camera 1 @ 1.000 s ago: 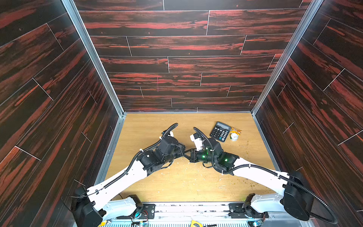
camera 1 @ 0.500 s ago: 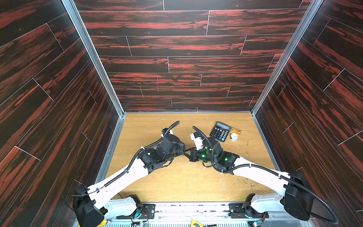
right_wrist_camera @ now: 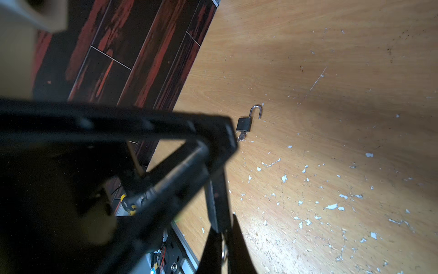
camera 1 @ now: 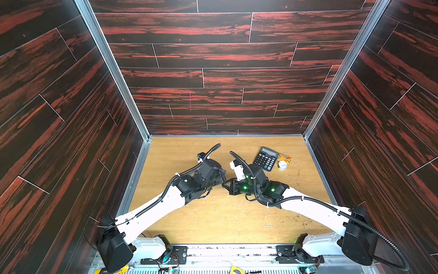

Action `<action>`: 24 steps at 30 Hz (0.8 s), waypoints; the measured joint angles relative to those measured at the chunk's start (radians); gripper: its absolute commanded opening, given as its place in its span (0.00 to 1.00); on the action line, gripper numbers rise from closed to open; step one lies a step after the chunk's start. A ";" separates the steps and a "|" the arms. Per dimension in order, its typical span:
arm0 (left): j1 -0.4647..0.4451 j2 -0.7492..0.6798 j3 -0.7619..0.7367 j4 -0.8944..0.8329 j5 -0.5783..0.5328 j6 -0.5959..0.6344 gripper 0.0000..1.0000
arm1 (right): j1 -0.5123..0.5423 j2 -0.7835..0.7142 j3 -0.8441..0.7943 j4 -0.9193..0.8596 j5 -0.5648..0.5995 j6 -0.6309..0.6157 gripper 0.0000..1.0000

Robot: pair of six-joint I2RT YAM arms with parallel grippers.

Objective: Unlock with the key

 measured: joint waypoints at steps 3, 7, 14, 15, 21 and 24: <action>-0.003 0.017 -0.003 0.008 0.016 -0.014 0.65 | 0.000 0.003 0.005 -0.001 0.001 -0.002 0.00; -0.003 0.030 -0.003 0.019 0.034 -0.027 0.57 | 0.000 0.016 0.014 -0.012 0.004 -0.004 0.00; -0.005 0.053 -0.003 0.046 0.060 -0.058 0.47 | 0.000 0.028 0.028 -0.048 0.018 -0.011 0.00; -0.004 0.058 -0.003 0.049 0.060 -0.062 0.46 | 0.000 0.031 0.033 -0.055 0.021 -0.013 0.00; -0.003 0.065 -0.021 0.078 0.069 -0.089 0.37 | 0.000 0.038 0.039 -0.069 0.027 -0.013 0.00; -0.003 0.065 -0.030 0.095 0.072 -0.102 0.32 | 0.000 0.038 0.039 -0.073 0.031 -0.013 0.00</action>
